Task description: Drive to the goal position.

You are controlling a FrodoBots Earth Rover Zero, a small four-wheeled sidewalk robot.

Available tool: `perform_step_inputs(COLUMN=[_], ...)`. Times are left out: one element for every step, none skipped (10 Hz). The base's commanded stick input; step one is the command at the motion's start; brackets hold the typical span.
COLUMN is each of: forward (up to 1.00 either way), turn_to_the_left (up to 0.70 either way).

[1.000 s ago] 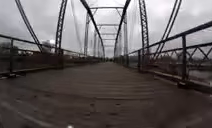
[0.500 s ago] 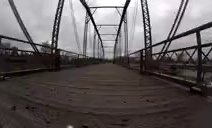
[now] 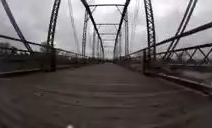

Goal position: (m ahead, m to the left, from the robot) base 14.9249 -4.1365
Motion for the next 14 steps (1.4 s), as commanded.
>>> perform_step_inputs(forward=[1.00,1.00,1.00,1.00,1.00,1.00,1.00,1.00,1.00,1.00,1.00,1.00,1.00,1.00], turn_to_the_left=[0.00,0.00,0.00,0.00,0.00,0.00,0.00,0.00,0.00,0.00,0.00,0.00,0.00,0.00])
